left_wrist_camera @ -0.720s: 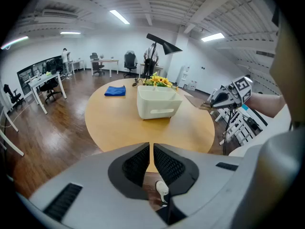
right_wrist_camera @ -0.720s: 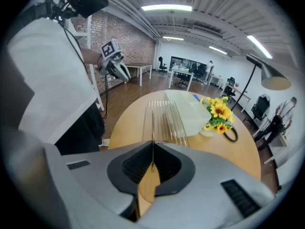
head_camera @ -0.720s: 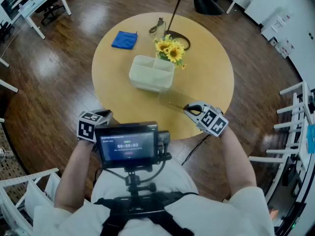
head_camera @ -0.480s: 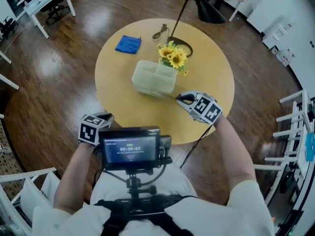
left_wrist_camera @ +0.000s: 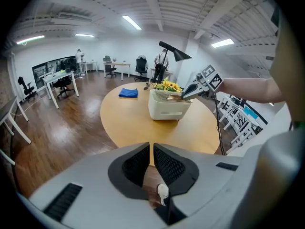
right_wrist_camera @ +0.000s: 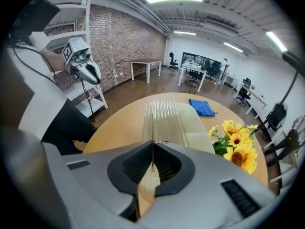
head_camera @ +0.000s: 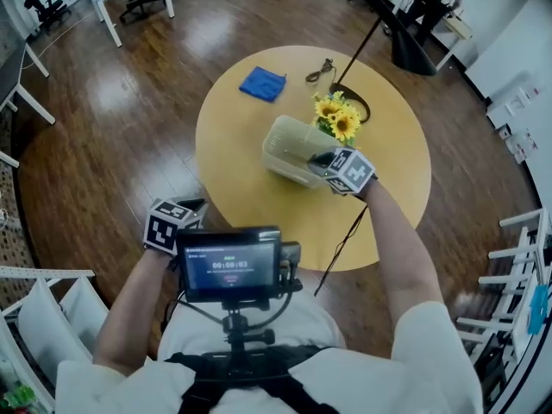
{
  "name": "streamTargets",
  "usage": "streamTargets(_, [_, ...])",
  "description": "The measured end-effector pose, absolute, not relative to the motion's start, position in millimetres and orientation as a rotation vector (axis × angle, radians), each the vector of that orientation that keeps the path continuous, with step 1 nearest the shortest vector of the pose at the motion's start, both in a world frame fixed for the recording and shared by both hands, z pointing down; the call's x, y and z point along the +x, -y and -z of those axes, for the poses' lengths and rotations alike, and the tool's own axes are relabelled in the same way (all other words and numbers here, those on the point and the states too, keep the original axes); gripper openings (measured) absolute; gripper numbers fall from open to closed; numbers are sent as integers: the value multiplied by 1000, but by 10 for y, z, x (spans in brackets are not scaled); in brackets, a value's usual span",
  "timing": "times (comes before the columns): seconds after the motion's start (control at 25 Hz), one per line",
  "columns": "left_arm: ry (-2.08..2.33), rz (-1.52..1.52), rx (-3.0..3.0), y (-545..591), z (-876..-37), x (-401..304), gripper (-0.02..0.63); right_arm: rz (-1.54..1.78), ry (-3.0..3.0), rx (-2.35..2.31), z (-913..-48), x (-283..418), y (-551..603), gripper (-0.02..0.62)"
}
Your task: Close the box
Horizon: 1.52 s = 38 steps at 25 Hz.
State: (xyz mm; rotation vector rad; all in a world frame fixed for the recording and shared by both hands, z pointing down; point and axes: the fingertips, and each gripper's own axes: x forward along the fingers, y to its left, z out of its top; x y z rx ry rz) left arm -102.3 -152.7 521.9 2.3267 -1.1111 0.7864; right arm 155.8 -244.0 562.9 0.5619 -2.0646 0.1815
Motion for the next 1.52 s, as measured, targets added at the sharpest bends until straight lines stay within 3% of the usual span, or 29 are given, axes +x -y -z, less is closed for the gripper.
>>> streamTargets(1.52, [1072,-797,2319,1551,-5282,-968,28,-296,2088,536,-5676,1388,2443,12])
